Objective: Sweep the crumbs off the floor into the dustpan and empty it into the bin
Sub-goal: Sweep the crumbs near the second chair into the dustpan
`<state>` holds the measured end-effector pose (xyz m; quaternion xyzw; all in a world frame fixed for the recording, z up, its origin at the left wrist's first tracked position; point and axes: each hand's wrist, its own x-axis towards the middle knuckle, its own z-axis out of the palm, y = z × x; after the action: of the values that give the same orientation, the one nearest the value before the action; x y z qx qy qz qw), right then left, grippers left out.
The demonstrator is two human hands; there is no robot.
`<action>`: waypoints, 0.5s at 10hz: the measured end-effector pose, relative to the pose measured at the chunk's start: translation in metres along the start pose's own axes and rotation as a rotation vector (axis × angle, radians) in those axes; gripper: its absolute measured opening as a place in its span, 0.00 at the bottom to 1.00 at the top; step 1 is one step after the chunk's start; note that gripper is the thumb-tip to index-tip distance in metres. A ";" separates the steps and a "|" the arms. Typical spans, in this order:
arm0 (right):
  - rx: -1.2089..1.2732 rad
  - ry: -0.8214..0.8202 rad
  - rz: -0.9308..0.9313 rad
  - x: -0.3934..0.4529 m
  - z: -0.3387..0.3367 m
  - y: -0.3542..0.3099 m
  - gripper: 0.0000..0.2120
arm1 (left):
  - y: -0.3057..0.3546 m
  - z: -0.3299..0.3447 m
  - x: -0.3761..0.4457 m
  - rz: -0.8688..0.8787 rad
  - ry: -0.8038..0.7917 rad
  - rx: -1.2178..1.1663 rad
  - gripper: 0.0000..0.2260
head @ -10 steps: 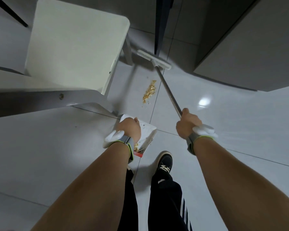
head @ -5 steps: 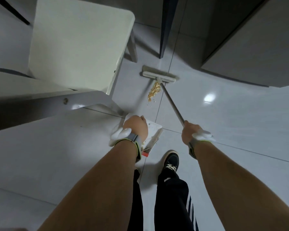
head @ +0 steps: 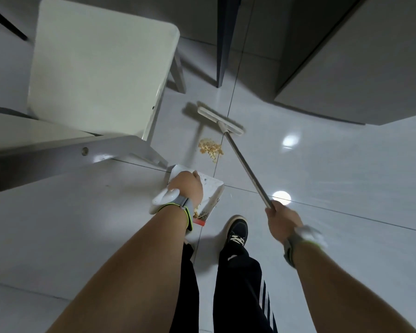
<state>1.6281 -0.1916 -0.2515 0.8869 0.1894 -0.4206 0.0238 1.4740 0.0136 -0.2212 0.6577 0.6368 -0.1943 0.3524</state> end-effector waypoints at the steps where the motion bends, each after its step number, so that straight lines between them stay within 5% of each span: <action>1: 0.048 -0.101 0.009 0.040 -0.017 -0.034 0.11 | 0.001 0.000 0.003 0.016 0.011 0.038 0.19; 3: -0.213 -0.214 0.042 0.043 -0.011 -0.057 0.16 | 0.002 0.003 0.006 0.035 0.023 0.070 0.19; 5: -0.187 -0.140 0.045 -0.040 0.006 -0.001 0.21 | 0.002 0.003 0.004 -0.005 0.013 0.041 0.19</action>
<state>1.6007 -0.2045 -0.2248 0.8533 0.2058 -0.4613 0.1288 1.4772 0.0140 -0.2254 0.6642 0.6367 -0.2039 0.3344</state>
